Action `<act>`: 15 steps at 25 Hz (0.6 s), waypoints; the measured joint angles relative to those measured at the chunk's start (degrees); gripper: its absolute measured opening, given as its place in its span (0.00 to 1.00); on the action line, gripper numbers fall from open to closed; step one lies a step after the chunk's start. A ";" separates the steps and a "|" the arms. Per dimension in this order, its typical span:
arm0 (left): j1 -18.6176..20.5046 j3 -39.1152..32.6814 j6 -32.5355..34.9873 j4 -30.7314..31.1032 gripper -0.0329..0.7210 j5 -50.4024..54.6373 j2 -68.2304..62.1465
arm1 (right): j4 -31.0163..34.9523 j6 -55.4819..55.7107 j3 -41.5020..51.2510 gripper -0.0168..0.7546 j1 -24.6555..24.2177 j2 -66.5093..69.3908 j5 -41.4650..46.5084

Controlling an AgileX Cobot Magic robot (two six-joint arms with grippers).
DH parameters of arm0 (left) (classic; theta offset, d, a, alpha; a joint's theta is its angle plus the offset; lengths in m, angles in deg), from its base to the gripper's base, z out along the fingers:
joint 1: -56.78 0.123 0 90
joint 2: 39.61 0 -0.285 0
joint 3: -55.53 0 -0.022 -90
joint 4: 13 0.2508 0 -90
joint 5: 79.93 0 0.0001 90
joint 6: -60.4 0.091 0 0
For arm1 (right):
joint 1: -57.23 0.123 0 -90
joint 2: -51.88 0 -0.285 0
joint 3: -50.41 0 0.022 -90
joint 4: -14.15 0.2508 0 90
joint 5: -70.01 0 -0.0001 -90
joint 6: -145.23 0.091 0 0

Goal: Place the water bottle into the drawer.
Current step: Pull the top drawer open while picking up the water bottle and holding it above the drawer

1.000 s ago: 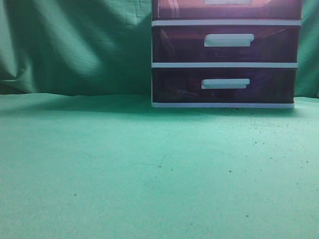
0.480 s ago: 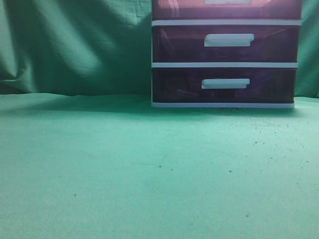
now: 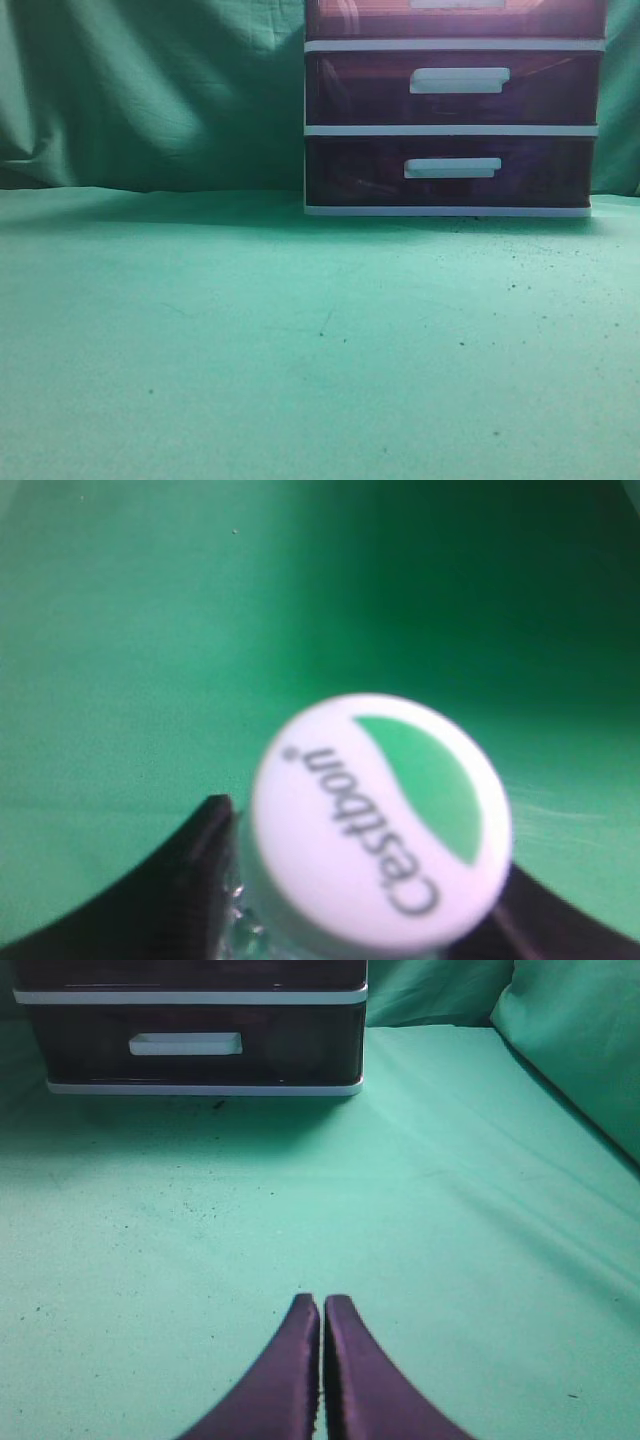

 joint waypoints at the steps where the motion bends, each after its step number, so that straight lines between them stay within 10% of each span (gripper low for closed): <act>1: 0.00 0.00 0.00 0.47 0.45 -0.13 0.00 | 0.00 0.00 0.00 0.02 0.00 0.00 0.00; 8: -0.69 0.00 -0.48 2.40 0.37 2.69 3.04 | 0.00 0.00 0.00 0.02 0.00 0.00 0.00; 15: -11.69 -0.11 -1.45 2.55 0.37 11.15 16.76 | 0.00 0.00 0.00 0.02 0.00 0.00 0.00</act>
